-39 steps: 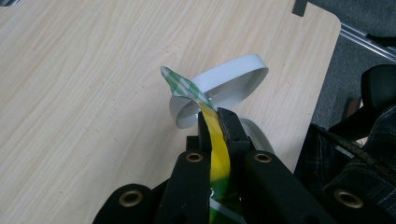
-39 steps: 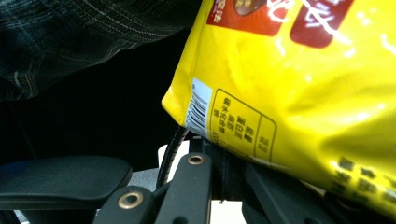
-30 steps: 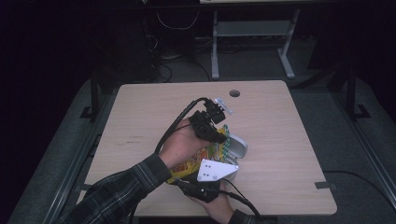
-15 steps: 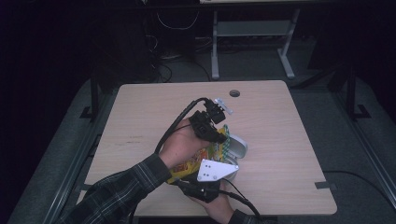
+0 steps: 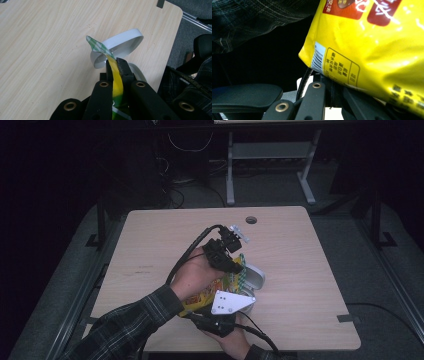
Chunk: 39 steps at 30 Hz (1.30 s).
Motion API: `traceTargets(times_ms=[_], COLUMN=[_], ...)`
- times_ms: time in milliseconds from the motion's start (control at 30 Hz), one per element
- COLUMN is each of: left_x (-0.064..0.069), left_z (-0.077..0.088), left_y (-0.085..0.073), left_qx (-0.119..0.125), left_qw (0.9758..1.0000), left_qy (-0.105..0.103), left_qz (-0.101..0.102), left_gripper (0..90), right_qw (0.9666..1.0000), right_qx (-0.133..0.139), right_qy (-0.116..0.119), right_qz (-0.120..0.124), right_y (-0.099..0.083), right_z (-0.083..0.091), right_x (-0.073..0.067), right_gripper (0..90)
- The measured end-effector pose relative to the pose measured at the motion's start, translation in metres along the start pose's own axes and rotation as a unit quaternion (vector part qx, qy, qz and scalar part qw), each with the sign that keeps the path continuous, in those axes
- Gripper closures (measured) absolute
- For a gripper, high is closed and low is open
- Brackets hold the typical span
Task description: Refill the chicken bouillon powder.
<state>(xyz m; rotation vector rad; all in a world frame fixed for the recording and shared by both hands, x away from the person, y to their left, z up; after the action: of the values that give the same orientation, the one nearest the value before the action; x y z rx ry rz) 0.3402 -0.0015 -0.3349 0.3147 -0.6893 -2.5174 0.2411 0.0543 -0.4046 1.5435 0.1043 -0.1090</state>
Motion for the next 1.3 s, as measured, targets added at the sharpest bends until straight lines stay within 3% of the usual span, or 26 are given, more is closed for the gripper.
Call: traceTargets(times_ms=[667,1300], left_x=[0.0001,-0.0044], left_z=[-0.0001,0.0002], left_y=[0.0,-0.0073], left_qx=[0.0,0.01], left_qw=[1.0,0.9997], left_qy=[0.0,-0.016], left_qz=[0.001,0.013], left_gripper=[90.0,90.0], right_qw=[1.0,0.9999], right_qx=[0.0,-0.013], right_qy=[0.0,0.007], right_qz=[-0.001,-0.001], right_y=[0.0001,-0.0065], right_z=[0.0002,-0.0031], right_x=[0.0,-0.0002], right_gripper=[90.0,90.0])
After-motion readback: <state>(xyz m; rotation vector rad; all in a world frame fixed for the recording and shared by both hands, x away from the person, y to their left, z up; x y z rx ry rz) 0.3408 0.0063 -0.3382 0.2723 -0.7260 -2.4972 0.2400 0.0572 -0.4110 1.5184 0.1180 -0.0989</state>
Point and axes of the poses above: each handheld gripper's, and its own axes: z roughly backward along the jaws, y roughly out of its top, x roughly to its right, the point moved 7 cm from there along -z, roughly forward along the jaws, and after that the axes turned 13 degrees about y, right-handed, at the moved point
